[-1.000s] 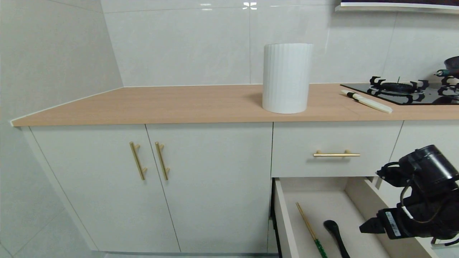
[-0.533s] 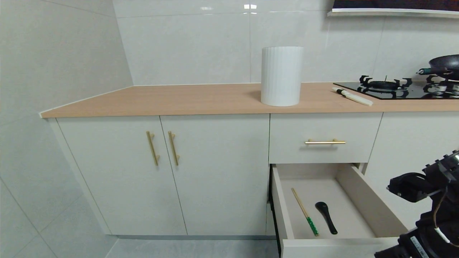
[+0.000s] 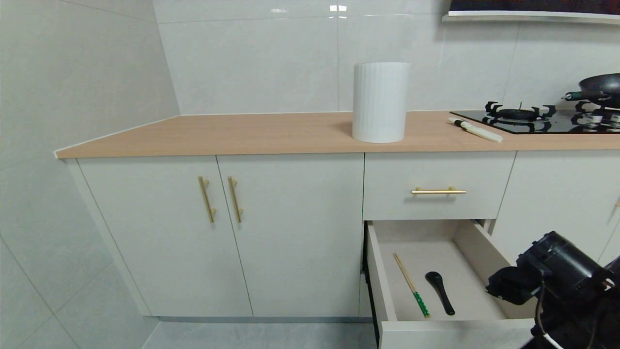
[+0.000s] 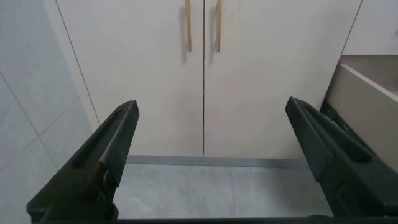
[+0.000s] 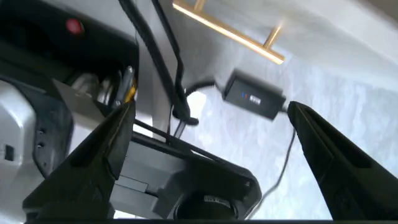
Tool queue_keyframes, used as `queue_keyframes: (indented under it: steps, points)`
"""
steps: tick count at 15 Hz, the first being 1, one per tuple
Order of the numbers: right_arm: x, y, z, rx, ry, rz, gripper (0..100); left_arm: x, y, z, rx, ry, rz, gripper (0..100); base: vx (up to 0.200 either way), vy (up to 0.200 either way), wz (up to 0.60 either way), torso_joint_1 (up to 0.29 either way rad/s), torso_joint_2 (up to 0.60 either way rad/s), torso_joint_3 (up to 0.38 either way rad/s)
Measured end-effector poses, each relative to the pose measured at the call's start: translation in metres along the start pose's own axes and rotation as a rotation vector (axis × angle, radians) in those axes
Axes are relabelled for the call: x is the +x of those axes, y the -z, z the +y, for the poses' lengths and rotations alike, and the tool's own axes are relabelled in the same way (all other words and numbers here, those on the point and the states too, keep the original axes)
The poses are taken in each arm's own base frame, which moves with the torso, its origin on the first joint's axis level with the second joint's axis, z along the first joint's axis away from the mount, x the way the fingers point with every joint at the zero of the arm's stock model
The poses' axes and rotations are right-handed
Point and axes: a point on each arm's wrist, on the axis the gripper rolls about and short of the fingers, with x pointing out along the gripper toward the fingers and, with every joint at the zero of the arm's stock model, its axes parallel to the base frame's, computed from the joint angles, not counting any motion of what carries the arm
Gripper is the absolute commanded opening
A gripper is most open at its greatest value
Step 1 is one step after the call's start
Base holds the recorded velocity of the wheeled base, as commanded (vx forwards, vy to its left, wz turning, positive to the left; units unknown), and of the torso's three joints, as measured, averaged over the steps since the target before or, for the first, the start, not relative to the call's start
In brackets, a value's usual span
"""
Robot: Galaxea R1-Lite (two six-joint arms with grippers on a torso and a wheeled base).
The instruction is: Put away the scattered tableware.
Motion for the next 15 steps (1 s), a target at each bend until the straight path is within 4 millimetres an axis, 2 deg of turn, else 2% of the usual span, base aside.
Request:
queue_keyframes:
  steps: [5,15]
  points:
    - [0.034,-0.018,0.000,0.118,0.033,0.008,100,0.000,0.000,0.000,0.000,0.000,0.000,100,0.000,0.000,0.00,0.000,0.00,0.000]
    - [0.049,-0.045,-0.014,0.286,0.056,-0.013,100,0.000,0.000,0.000,0.000,0.000,0.000,100,0.000,0.000,0.00,0.000,0.00,0.000]
